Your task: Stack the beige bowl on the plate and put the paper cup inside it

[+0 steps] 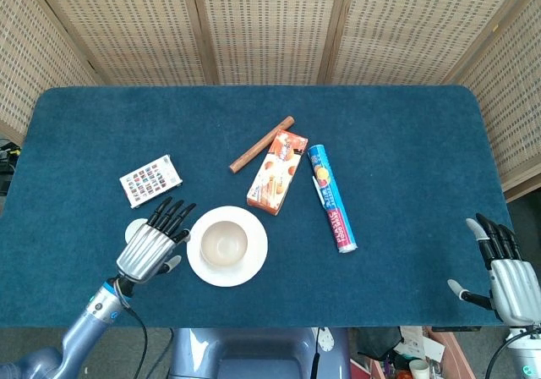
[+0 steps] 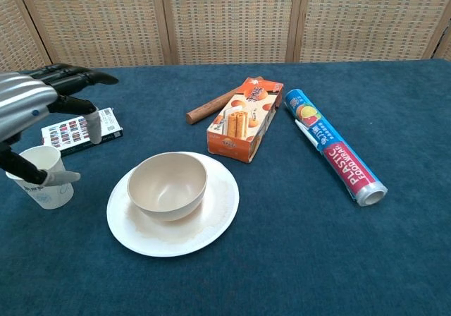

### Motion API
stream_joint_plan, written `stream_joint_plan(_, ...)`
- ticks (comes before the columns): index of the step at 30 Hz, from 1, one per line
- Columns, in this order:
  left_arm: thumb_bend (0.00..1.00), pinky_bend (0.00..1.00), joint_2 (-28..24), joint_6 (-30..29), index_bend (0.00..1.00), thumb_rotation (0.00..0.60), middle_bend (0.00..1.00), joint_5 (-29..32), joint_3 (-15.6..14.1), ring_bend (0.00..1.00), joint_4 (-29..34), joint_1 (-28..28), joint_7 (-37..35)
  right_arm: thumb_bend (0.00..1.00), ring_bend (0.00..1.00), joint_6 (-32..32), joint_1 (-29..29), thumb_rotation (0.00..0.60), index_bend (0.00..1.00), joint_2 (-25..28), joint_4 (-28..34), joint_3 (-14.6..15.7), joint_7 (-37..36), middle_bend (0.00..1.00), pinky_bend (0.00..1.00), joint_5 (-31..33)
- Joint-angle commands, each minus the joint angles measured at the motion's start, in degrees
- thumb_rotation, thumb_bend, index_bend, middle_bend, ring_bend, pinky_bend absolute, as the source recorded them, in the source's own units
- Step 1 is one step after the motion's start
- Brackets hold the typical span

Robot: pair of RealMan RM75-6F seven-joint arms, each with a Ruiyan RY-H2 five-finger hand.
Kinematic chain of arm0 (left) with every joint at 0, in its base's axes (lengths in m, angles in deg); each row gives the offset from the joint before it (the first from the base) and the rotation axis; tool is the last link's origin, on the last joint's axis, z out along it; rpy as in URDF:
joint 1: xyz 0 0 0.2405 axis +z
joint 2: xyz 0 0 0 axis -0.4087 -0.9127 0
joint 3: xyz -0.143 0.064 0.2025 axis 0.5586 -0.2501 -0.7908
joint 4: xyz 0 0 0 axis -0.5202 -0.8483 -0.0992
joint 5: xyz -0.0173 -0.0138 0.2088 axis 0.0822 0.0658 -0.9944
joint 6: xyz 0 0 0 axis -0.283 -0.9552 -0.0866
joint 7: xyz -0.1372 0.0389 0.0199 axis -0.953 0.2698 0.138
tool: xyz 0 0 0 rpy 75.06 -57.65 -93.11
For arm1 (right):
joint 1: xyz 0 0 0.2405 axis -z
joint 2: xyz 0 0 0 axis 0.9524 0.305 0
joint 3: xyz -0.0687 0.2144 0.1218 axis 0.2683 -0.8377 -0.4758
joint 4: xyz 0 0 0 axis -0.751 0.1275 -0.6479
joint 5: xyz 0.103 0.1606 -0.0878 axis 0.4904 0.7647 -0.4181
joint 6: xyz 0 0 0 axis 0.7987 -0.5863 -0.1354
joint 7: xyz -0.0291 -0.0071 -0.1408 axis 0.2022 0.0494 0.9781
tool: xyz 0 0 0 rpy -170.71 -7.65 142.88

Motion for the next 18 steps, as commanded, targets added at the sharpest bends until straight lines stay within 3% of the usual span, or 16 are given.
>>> stream_joint_plan(1, 0.21, 0.0, -4.5, -1.7, 0.45, 0.6, 0.05, 0.03, -0.71, 0.0, 0.59, 1.96, -1.76, 0.15, 0.0, 0.05, 0.03, 0.6, 0.0, -0.04, 0.1, -0.01, 0.33, 0.0, 0.0, 0.06)
stream_joint_plan(6, 0.21, 0.0, -7.17, -1.75, 0.45, 0.6, 0.05, 1.44, -1.59, 0.0, -2.35, 3.89, -4.38, 0.15, 0.0, 0.09, 0.06, 0.6, 0.0, -0.04, 0.32, 0.06, 0.82, 0.0, 0.0, -0.06)
stream_joint_plan(18, 0.29, 0.0, -5.87, 0.89, 0.45, 0.6, 0.05, 3.62, -0.6, 0.0, -8.35, 4.81, -7.51, 0.15, 0.0, 0.02, 0.0, 0.6, 0.0, -0.24, 0.49, 0.14, 1.55, 0.0, 0.0, -0.22)
